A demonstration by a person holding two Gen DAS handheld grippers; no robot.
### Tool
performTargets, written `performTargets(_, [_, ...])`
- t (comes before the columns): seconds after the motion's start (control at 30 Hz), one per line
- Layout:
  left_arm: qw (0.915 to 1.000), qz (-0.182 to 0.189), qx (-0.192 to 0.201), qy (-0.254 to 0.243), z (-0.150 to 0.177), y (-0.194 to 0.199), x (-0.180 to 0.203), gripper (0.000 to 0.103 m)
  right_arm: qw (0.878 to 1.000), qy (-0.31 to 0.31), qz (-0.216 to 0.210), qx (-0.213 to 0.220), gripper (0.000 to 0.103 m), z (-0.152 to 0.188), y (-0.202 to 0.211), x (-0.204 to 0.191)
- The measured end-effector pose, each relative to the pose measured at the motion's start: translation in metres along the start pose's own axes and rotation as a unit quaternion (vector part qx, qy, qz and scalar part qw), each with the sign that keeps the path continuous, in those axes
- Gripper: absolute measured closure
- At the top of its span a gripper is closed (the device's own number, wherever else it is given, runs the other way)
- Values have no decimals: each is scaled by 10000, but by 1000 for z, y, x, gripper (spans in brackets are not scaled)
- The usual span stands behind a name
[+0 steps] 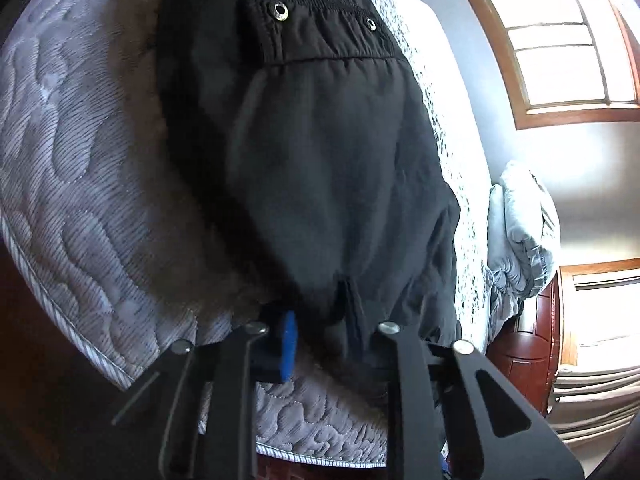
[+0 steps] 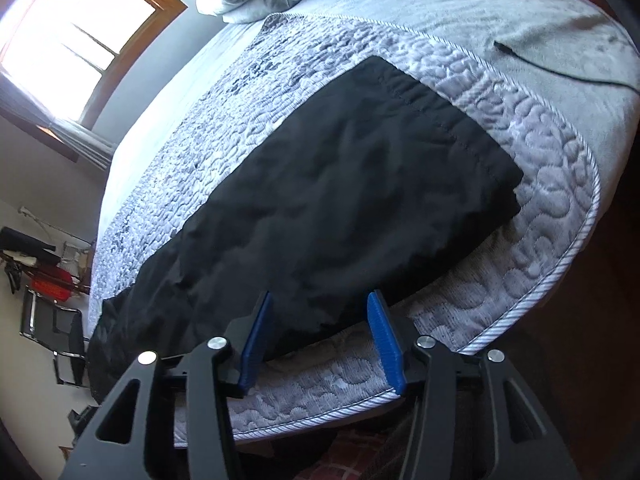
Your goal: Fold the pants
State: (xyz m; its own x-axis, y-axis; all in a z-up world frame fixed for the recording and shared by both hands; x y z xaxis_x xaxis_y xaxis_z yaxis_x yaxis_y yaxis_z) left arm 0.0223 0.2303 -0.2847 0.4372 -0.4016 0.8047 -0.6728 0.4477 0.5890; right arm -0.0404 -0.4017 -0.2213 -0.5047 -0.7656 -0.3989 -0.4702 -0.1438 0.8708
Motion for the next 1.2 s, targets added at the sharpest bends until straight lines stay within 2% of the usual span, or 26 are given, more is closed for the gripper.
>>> performTargets(0.1, [10000, -34, 84, -14, 0, 1, 2, 89, 9995, -210, -200, -143, 47, 3, 0, 9])
performTargets(0.3, [9999, -19, 112, 108, 5, -4, 1, 87, 9960, -811, -269, -274, 46, 3, 0, 43])
performTargets(0.43, [9997, -35, 117, 187, 6, -5, -1, 79, 9911, -1185, -415, -437, 43, -1, -9, 63])
performTargets(0.47, [9997, -31, 117, 200, 6, -6, 0, 75, 9902, -1251, -417, -463, 43, -2, -12, 67])
performTargets(0.67, [9996, -68, 128, 234, 3, -14, 2, 64, 9847, -1625, -381, -491, 43, -10, -34, 83])
performTargets(0.83, [9995, -160, 135, 218, -1, -19, 5, 62, 9815, -1821, -503, -296, 43, -22, -39, 87])
performTargets(0.9, [9995, -196, 156, 193, -2, -18, 6, 63, 9830, -1716, -615, -198, 59, -27, -37, 81])
performTargets(0.97, [9995, -237, 171, 106, -1, -19, 6, 66, 9873, -1495, -531, -87, 79, -36, -34, 74])
performTargets(1.0, [9995, -241, 187, 95, -1, -19, 6, 67, 9877, -1464, -554, -75, 84, -39, -35, 73])
performTargets(1.07, [9994, -233, 229, 128, -1, -19, 6, 69, 9881, -1408, -619, -40, 91, -49, -35, 66])
performTargets(1.2, [9990, -299, 327, 61, -1, -24, 13, 73, 9919, -1086, -632, 171, 93, -70, -29, 47])
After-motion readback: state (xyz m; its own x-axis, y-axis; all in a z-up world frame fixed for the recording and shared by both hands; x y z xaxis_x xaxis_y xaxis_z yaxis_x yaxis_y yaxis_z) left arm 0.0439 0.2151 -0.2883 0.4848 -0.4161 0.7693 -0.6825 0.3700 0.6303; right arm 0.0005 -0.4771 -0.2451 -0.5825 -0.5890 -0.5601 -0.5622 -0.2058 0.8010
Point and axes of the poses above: each gripper's, at about its wrist camera, not at the fingertips, and y roughly against the way its jaws point, x to its right, z to its underside, the point moved 5 cm from there along -y, roughly the way its jaws point, and after that the axes turned 7 degrees about z, right-handed, at the moved point
